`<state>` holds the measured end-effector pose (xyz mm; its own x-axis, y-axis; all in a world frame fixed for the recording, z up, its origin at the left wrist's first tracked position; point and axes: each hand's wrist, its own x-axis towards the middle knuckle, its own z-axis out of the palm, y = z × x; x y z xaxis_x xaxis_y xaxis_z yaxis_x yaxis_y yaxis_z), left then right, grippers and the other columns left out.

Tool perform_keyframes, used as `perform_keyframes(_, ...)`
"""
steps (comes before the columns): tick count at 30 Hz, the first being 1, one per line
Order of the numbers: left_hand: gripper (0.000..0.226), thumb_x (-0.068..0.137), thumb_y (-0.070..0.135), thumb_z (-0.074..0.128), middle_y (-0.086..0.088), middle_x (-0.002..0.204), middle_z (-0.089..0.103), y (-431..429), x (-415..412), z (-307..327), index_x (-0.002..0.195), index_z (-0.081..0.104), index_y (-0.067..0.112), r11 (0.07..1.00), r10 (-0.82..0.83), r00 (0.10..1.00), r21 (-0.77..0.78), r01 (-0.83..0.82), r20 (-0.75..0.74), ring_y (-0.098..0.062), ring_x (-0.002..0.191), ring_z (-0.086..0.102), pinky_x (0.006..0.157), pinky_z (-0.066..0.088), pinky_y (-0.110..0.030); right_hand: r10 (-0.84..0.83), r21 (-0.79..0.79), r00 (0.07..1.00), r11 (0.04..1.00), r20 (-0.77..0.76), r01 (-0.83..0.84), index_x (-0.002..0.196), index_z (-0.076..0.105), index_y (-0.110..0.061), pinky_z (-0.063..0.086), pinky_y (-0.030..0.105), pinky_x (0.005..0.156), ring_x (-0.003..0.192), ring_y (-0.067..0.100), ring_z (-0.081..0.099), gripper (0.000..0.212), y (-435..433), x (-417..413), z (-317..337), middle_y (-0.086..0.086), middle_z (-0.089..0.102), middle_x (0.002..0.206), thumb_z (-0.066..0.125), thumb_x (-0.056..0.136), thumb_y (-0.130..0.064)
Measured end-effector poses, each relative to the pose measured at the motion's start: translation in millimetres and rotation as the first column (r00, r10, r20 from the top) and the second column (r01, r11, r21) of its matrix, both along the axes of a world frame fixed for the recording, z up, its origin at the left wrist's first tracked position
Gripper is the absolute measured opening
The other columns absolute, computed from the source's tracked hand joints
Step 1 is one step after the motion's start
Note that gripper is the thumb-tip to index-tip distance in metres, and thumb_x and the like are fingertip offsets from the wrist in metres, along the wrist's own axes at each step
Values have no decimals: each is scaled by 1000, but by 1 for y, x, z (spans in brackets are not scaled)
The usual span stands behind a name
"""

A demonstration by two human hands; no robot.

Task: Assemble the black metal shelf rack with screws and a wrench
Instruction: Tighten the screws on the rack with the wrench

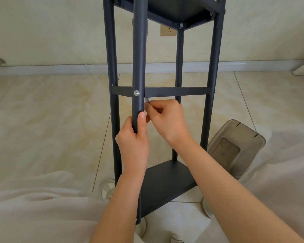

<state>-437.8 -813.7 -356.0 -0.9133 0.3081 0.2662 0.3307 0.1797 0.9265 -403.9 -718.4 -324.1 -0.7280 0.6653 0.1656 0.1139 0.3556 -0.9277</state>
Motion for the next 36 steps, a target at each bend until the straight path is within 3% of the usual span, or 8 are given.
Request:
perform_keyframes(7, 51, 90, 70, 38, 9, 52, 47, 0, -3, -3, 68, 51, 26, 1000, 0, 1000, -22, 0, -1, -8, 48, 48, 48, 37, -16, -67, 73, 997, 995, -46, 70, 60, 62, -4, 33, 10, 50, 46, 3, 46, 36, -3, -10, -13, -18, 43, 46, 63, 96, -12)
perform_keyframes(9, 55, 88, 75, 38, 9, 51, 46, 1, -3, -3, 68, 51, 25, 1000, -7, 1000, -15, 7, 6, -8, 47, 47, 48, 37, -16, -91, 78, 993, 992, -81, 98, 64, 64, 0, 34, 12, 49, 46, 6, 47, 33, -5, -13, -18, -12, 48, 48, 63, 95, -13)
perform_keyframes(13, 60, 82, 85, 32, 11, 49, 43, 1, -2, -2, 66, 48, 29, 1000, -21, 999, -9, 22, 24, -9, 45, 45, 49, 36, -20, -140, 97, 979, 983, -146, 155, 73, 68, 5, 46, 37, 53, 52, 29, 55, 29, -9, -20, -29, 13, 62, 58, 63, 96, -12)
perform_keyframes(18, 57, 83, 83, 35, 10, 45, 41, 1, -4, -2, 62, 43, 30, 1000, -19, 999, -13, 20, 48, -12, 44, 42, 50, 35, -29, -201, 154, 960, 960, -196, 232, 71, 67, 6, 42, 30, 48, 49, 26, 52, 25, -6, -27, -35, 13, 61, 57, 64, 93, -6)
perform_keyframes(22, 59, 81, 86, 35, 11, 45, 42, 1, -5, -2, 62, 44, 31, 1000, -24, 998, -8, 24, 62, -13, 45, 44, 50, 36, -31, -185, 131, 965, 969, -183, 211, 75, 68, 6, 48, 40, 56, 54, 30, 58, 25, -7, -30, -36, 15, 65, 61, 63, 94, -8)
perform_keyframes(25, 57, 83, 84, 35, 13, 47, 45, 0, -5, -2, 63, 44, 31, 1000, -26, 998, -7, 26, 51, -10, 45, 44, 50, 36, -29, -119, 90, 985, 987, -124, 131, 74, 69, 3, 49, 32, 55, 54, 19, 58, 27, -7, -24, -35, 6, 64, 60, 62, 96, -11)
perform_keyframes(31, 51, 89, 75, 39, 9, 51, 44, 0, -5, -2, 62, 43, 31, 999, -27, 999, -17, 28, 38, -17, 48, 46, 51, 38, -33, -121, -45, 993, 992, 4, 121, 50, 50, -19, 43, 34, 56, 50, 23, 46, 44, -6, -2, -33, 8, 52, 49, 59, 93, -14)
perform_keyframes(36, 52, 89, 76, 38, 8, 52, 47, 1, -5, -1, 62, 44, 31, 999, -21, 1000, -33, 21, 15, -15, 49, 49, 52, 39, -30, -88, -55, 995, 994, 51, 90, 64, 65, -2, 44, 33, 58, 57, 27, 52, 32, -5, 8, -22, 11, 56, 53, 58, 92, -15)
